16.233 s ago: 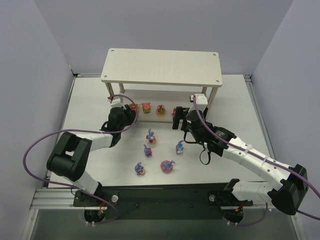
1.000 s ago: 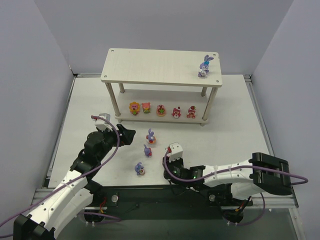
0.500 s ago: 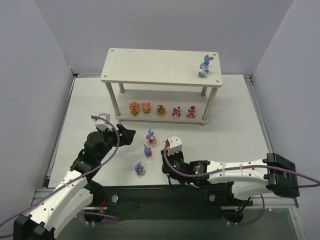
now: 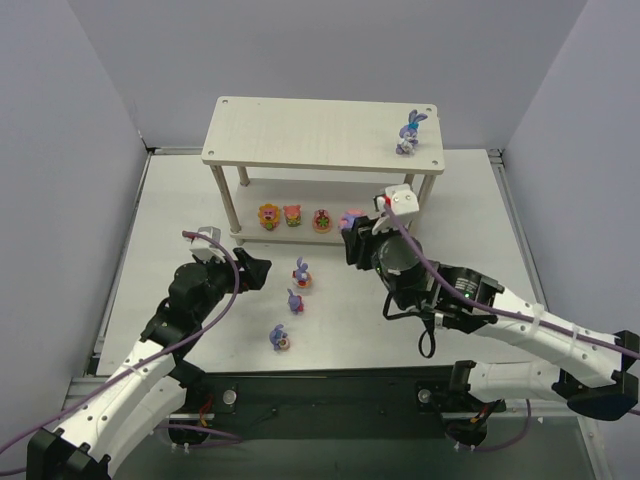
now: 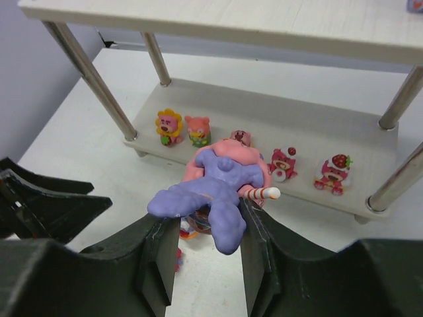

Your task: Place and organize the plastic toys onto the shelf

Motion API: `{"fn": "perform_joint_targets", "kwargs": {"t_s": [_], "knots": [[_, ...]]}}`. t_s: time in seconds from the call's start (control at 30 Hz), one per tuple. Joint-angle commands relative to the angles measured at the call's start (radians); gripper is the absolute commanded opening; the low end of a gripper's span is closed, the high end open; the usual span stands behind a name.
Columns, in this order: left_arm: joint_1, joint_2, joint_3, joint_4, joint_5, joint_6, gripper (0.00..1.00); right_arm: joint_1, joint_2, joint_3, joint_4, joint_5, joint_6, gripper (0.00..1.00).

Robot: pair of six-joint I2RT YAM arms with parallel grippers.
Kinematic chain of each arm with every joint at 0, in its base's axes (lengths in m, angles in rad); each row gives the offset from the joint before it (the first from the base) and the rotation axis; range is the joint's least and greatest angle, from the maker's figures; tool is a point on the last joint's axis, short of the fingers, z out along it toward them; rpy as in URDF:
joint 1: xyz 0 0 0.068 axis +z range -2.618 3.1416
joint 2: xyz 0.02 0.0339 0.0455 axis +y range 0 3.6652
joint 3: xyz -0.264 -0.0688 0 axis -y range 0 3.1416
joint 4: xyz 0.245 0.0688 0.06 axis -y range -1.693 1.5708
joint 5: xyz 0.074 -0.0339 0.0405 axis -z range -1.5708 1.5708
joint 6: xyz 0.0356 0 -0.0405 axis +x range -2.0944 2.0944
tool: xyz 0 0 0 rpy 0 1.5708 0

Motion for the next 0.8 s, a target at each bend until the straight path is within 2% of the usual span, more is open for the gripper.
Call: {"fn": "perform_joint_targets", "kwargs": {"t_s": [0.0, 0.13, 0.23, 0.47, 0.77], "knots": [[-0.006, 0.003, 0.021, 0.019, -0.011, -0.002, 0.97, -0.049, 0.007, 0.115, -0.102, -0.021, -0.072, 0.0], [-0.006, 0.026, 0.016, 0.052, 0.012, -0.009, 0.97, -0.095, 0.011, 0.202, -0.101, -0.037, -0.086, 0.0], [-0.006, 0.04, 0.019, 0.064, 0.021, -0.012, 0.97, -0.109, -0.001, 0.21, -0.024, -0.095, -0.11, 0.0], [-0.006, 0.001, 0.018, 0.035, 0.006, -0.009, 0.97, -0.178, 0.126, 0.409, -0.056, -0.145, -0.155, 0.0], [-0.006, -0.011, 0.019, 0.021, -0.005, -0.003, 0.97, -0.294, 0.243, 0.54, -0.096, -0.207, -0.155, 0.0]]}}
